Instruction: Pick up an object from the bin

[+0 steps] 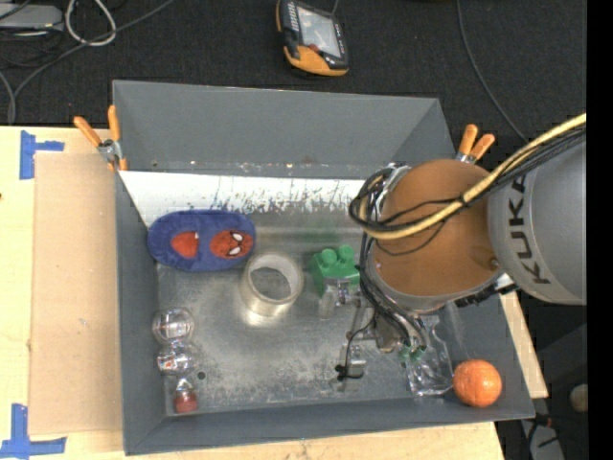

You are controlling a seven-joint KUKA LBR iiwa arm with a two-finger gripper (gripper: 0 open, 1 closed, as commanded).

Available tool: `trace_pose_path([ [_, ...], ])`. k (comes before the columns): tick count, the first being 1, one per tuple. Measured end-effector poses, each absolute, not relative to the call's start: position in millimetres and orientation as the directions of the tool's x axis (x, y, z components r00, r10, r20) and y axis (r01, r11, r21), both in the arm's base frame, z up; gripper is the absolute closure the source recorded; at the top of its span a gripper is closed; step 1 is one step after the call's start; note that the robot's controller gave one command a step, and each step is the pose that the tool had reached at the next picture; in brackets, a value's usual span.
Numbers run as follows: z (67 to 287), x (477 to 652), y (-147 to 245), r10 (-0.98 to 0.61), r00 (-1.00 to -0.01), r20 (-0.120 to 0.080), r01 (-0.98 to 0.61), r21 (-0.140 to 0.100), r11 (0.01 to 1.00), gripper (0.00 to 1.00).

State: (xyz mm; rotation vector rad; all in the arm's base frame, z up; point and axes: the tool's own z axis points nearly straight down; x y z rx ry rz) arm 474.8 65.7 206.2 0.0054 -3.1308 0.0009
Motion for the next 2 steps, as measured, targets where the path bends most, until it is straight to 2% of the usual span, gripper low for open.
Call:
trace_pose_path([
  [1, 210.4, 476.5, 65.0, 0.002, -1.000, 0.003, 0.002, 0.000, 1.000, 0.00],
  [2, 115.2, 537.5, 118.8, -0.195, -0.981, 0.000, -0.195, 0.001, 0.981, 0.00],
])
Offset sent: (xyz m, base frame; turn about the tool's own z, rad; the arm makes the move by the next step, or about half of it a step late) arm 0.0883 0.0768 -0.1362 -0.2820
